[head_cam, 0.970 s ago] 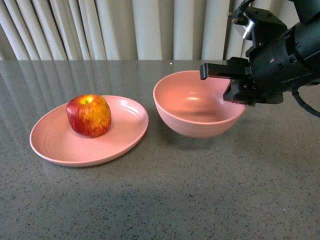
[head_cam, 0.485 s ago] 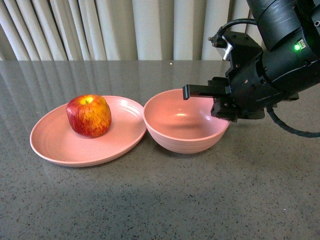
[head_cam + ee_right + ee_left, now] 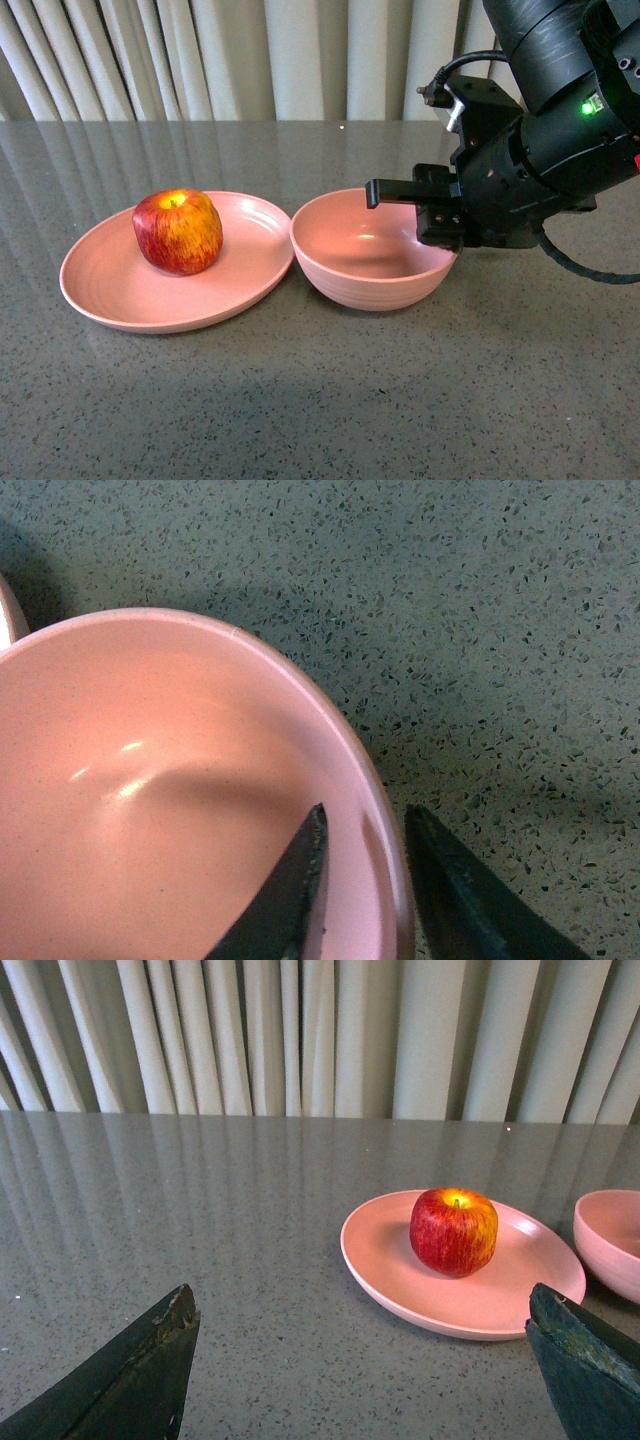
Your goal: Move apple from plate to bowl
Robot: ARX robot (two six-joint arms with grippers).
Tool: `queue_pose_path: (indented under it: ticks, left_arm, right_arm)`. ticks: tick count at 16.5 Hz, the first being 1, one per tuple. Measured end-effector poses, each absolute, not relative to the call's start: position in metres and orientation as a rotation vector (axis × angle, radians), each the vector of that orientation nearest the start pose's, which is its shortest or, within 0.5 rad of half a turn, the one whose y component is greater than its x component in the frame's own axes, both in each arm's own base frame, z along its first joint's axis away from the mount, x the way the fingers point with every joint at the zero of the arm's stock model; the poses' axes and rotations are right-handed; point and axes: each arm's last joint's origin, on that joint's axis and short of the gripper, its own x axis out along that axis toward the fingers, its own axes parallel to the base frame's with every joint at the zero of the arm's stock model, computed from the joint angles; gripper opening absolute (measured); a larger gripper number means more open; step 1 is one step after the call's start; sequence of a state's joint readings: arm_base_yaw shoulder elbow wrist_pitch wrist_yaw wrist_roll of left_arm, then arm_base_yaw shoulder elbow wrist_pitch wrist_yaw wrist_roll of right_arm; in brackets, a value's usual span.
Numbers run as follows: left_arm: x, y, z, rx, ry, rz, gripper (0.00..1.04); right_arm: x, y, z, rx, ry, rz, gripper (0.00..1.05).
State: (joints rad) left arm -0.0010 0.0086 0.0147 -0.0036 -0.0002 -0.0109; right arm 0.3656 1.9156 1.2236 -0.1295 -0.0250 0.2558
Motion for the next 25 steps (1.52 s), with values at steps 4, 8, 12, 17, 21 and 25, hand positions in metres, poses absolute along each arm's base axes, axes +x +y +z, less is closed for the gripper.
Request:
queue_pose_path:
  ticks: [4, 8, 12, 17, 21, 25]
  left_arm:
    - [0.097, 0.0, 0.167, -0.011, -0.002, -0.001, 0.98]
    - [0.097, 0.0, 0.167, -0.011, -0.002, -0.001, 0.98]
    - [0.097, 0.0, 0.167, -0.011, -0.002, -0.001, 0.98]
    - [0.097, 0.0, 0.167, -0.011, -0.002, -0.001, 0.98]
    - [0.097, 0.0, 0.167, -0.011, -0.002, -0.001, 0.98]
    - [0.097, 0.0, 0.167, -0.011, -0.002, -0.001, 0.98]
  right_arm:
    - [0.361, 0.134, 0.215, 0.148, 0.741, 0.287, 0.75]
    - [0.318, 0.095, 0.272, 0.248, 0.51, 0.314, 0.97]
    - [0.213, 0.048, 0.281, 0.295, 0.234, 0.221, 0.98]
    - [0.154, 0.036, 0.255, 0.208, 0.0, 0.063, 0.83]
    - [0.124, 0.022, 0.193, 0.028, 0.028, 0.003, 0.42]
    - [0.117, 0.013, 0.192, 0.02, -0.016, 0.0, 0.02]
